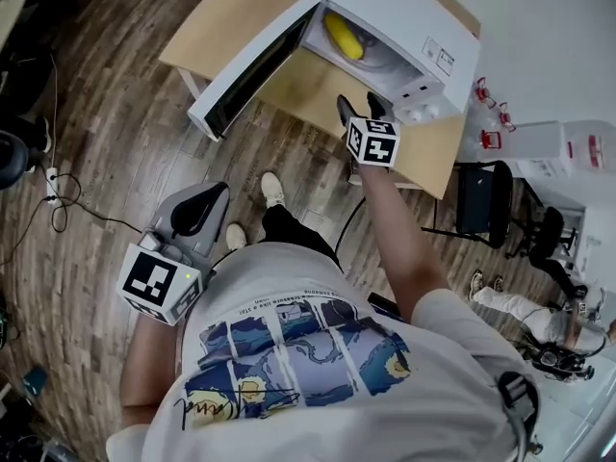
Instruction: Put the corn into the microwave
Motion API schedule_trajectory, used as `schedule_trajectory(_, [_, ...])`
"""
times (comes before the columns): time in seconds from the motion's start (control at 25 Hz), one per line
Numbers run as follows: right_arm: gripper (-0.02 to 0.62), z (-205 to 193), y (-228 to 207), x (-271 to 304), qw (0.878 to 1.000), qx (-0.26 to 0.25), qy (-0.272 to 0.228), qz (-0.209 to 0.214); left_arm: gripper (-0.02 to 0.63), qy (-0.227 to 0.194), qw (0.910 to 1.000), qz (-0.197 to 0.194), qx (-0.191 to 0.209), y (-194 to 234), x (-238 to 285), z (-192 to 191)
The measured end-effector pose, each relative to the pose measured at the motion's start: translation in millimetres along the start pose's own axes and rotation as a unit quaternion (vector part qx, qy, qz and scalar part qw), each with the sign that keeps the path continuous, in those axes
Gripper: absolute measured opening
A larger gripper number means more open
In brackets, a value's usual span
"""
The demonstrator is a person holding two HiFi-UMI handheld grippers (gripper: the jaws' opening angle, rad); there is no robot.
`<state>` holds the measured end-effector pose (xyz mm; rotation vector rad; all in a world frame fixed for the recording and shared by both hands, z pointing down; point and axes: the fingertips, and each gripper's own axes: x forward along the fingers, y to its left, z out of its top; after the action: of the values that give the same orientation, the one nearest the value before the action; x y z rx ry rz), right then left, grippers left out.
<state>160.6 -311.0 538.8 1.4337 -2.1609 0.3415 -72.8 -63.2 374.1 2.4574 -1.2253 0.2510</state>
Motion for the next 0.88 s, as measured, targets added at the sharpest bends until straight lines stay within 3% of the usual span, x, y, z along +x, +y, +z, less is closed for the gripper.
schedule_trajectory(0.36, [0.270, -17.0, 48.9, -85.5, 1.000, -0.005, -0.007, 0.025, 0.008, -0.007, 0.9990, -0.043, 0.011, -16.9, -21.6, -16.9])
schedule_trajectory(0.88, [0.270, -28.6, 111.0, -161.6, 0.998, -0.015, -0.016, 0.057, 0.009, -0.006, 0.9979, -0.061, 0.019, -23.0, -50.6, -34.8])
